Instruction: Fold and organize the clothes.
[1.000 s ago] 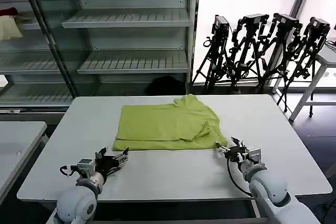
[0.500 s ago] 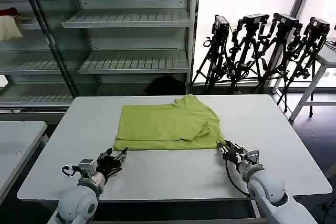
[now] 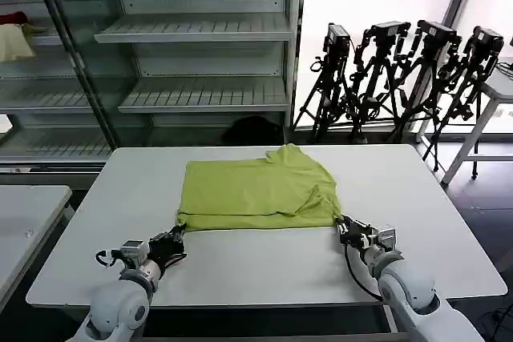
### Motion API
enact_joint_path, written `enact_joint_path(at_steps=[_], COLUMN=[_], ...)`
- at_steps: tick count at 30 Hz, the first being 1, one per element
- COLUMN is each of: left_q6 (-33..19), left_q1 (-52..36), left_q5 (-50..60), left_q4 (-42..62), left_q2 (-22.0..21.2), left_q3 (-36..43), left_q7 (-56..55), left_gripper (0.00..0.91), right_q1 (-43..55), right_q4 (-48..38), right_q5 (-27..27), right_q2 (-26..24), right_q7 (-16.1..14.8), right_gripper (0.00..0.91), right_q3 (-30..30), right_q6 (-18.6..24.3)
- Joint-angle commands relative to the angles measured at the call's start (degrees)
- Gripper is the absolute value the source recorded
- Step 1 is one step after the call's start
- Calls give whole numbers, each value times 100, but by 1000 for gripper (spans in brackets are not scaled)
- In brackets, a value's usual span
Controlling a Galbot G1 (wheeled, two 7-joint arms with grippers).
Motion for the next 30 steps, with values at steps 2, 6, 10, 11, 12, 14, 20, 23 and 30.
enact_joint_path(at_steps=[2,6,10,11,12,14,20,23,30], left_q6=[-114,-156,-140,-138,-133,-122,-66,-87,-95], left_q1=[11,56,136,186,195,296,636,934,1531], left_q5=[110,176,212,211,213,208,201,285,388], left_q4=[-30,-128,-294,-380,-425,-551,-914,-1111,-1613], left_q2=[56,78,136,168,181,239,338,330,324], left_q3=[7,9,-3,-7,-12,-35,-90,-100,-230], left_q7=[33,-14,-53,-68,-85,-127,-298,-402,-659], left_gripper=[0,0,0,0,0,0,0,0,0], right_q1=[28,27,29,20,11,-27,-282,-433,-883], right_q4=[19,93,208,251,286,410,853,1143,1723], right_q5=[9,10,56,80,101,190,427,649,748], right_q2=[14,7,-36,-67,-85,-155,-377,-511,-787], right_q7=[3,15,81,102,111,114,206,337,520], right_gripper=[0,0,0,0,0,0,0,0,0], right_q3=[-9,-6,15,21,23,31,9,25,118], right_q6=[-1,-5,-19,-33,-42,-141,-224,-230,-231])
